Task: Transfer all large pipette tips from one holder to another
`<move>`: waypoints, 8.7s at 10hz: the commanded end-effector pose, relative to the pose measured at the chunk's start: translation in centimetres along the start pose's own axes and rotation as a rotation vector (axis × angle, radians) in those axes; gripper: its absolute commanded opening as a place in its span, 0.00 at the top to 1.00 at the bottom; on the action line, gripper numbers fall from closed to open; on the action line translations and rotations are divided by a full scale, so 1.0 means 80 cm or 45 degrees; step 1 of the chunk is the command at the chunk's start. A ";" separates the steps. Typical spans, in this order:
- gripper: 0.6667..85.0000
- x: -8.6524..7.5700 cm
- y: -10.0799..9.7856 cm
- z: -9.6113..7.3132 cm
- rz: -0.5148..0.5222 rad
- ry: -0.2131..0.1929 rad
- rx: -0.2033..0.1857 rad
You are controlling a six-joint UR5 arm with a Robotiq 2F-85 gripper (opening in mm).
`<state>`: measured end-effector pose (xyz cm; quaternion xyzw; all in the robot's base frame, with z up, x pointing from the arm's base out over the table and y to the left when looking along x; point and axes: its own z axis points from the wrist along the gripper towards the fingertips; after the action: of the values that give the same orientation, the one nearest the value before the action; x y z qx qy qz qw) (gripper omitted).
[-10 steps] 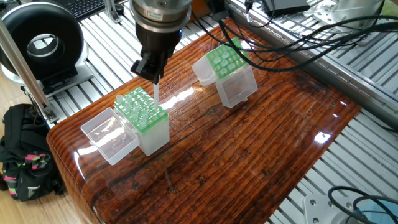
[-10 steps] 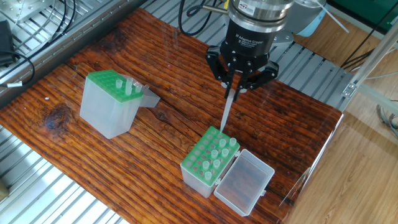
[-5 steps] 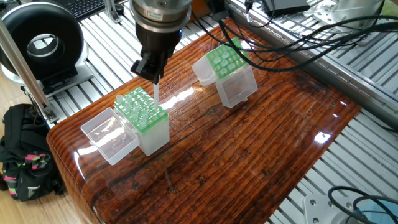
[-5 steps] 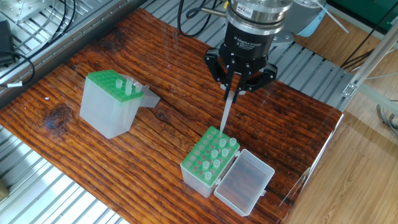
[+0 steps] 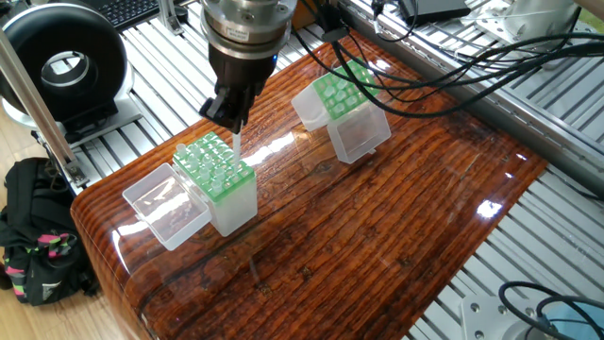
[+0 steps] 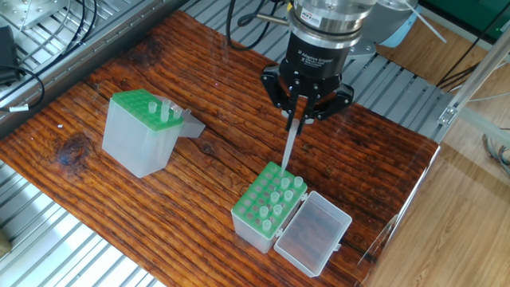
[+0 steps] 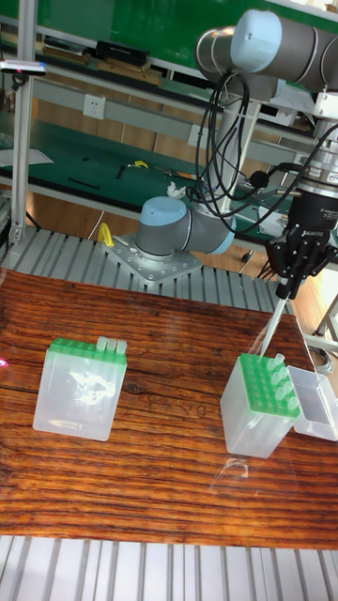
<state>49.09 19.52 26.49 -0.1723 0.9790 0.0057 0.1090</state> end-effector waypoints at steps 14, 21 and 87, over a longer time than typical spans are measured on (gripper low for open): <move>0.96 0.002 0.006 0.031 -0.002 0.049 -0.015; 0.80 0.006 0.010 0.031 -0.033 0.065 -0.033; 0.63 0.060 -0.308 0.146 -0.084 0.019 0.154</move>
<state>55.36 -4.94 14.80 -0.2014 0.9717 -0.0626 0.1065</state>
